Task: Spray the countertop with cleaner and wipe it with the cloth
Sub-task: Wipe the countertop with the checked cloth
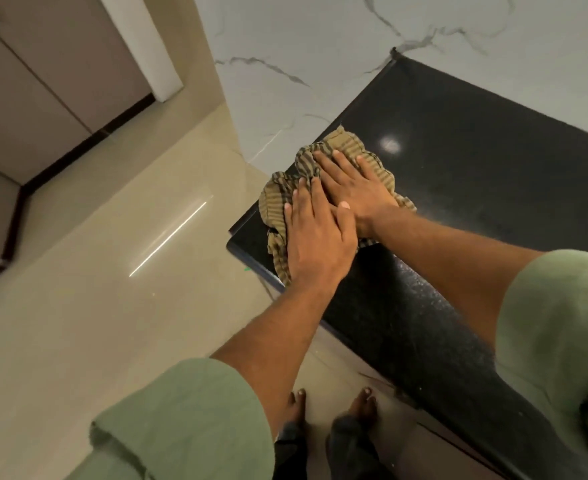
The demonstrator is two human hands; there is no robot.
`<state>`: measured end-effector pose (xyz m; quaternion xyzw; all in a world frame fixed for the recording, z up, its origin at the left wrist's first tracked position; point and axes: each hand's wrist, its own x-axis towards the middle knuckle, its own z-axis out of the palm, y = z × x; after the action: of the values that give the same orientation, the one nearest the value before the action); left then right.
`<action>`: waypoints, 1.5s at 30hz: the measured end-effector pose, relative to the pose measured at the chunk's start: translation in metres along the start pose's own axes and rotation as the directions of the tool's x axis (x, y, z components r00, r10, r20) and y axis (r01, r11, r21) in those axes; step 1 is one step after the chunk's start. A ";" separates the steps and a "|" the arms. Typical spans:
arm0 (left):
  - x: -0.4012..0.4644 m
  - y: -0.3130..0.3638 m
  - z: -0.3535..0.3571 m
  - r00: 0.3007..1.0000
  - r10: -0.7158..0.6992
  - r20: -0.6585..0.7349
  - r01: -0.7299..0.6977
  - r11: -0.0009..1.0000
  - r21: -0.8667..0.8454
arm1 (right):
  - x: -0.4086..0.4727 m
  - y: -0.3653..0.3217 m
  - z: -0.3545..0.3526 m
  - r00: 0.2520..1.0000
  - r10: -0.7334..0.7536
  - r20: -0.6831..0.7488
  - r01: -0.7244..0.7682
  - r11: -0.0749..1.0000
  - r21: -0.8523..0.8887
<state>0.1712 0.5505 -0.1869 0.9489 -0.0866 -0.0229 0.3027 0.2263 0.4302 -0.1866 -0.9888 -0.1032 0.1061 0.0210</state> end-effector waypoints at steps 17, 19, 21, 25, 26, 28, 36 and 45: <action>-0.038 -0.028 -0.030 0.984 -0.110 0.140 0.128 0.984 -0.126 | -0.036 -0.040 0.008 0.992 -0.125 0.020 0.126 0.991 -0.039; -0.037 -0.039 -0.035 0.998 -0.041 0.039 0.042 0.999 -0.009 | -0.036 -0.039 0.008 0.991 -0.133 0.002 0.133 0.991 -0.012; -0.038 -0.053 -0.035 0.998 -0.002 -0.060 0.009 0.994 0.111 | -0.035 -0.039 0.010 0.990 -0.137 -0.020 0.138 0.990 0.027; -0.037 -0.075 -0.029 0.999 0.007 -0.049 0.004 0.975 0.221 | -0.034 -0.037 0.013 0.991 -0.134 -0.020 0.134 0.990 0.039; -0.036 -0.077 -0.027 0.999 0.015 -0.037 -0.004 0.965 0.261 | -0.034 -0.037 0.013 0.991 -0.132 -0.022 0.133 0.991 0.036; -0.034 -0.077 -0.025 0.999 0.021 -0.025 -0.012 0.948 0.317 | -0.034 -0.036 0.013 0.992 -0.127 -0.021 0.127 0.991 0.038; -0.040 -0.063 -0.017 0.997 -0.064 -0.051 0.076 0.958 0.277 | -0.043 -0.041 0.015 0.998 -0.044 -0.047 0.049 0.993 0.104; -0.066 -0.033 -0.007 0.995 0.045 0.091 -0.075 0.928 0.364 | -0.112 -0.035 0.033 0.971 0.214 -0.108 -0.185 0.955 0.234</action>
<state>0.1120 0.5923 -0.2009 0.9838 -0.1306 -0.0354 0.1171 0.1049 0.4414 -0.1931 -0.9904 0.0114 0.0531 0.1273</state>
